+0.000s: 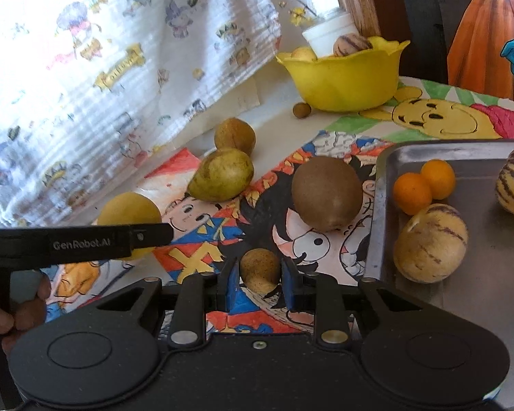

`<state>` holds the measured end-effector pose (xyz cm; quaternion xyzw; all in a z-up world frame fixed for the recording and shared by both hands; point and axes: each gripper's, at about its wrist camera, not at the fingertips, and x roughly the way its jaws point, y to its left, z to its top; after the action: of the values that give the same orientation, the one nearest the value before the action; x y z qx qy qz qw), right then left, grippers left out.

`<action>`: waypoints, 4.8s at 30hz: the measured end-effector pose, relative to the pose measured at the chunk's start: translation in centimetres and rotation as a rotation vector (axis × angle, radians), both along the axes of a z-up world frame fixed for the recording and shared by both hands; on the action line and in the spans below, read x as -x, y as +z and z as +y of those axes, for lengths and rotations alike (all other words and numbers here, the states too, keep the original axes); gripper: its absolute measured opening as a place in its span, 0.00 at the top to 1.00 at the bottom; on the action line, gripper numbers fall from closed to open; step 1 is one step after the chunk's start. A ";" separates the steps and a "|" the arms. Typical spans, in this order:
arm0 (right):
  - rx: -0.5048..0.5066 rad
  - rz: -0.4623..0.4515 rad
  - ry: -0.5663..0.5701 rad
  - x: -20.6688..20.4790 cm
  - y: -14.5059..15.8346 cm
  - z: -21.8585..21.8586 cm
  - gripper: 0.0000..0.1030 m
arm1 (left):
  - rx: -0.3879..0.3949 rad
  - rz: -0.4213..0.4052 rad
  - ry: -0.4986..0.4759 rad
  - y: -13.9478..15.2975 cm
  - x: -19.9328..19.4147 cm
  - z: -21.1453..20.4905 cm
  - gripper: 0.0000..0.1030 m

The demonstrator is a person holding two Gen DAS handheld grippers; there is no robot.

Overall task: Organize fruits
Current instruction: 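Close the left tool on the lemon while the right tool closes on the small brown fruit, then carry the lemon and small brown fruit over the metal tray with both tools, then lower both fruits into the tray and open both tools, then withdraw both tools from the tray toward the pears and brown fruit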

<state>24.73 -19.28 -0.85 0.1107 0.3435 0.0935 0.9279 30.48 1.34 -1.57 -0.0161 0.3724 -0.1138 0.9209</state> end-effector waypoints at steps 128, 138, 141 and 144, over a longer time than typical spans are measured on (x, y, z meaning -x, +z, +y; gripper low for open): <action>0.156 -0.095 -0.132 14.1 6.9 -12.8 0.01 | 0.044 -0.029 0.057 3.5 13.5 -8.7 0.00; 0.148 -0.007 -0.059 17.0 5.7 -10.0 0.01 | 0.019 0.043 0.134 2.5 15.6 -6.6 0.01; 0.147 0.023 -0.025 17.4 5.3 -8.8 0.01 | 0.024 0.058 0.159 2.3 16.4 -5.9 0.01; 0.154 0.049 0.009 17.7 4.8 -7.5 0.01 | 0.004 0.089 0.191 1.8 17.0 -5.2 0.01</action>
<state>7.06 -26.80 3.98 0.0397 0.3729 0.0684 0.9245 13.50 -3.85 0.26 -0.0583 0.4095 -0.0253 0.9101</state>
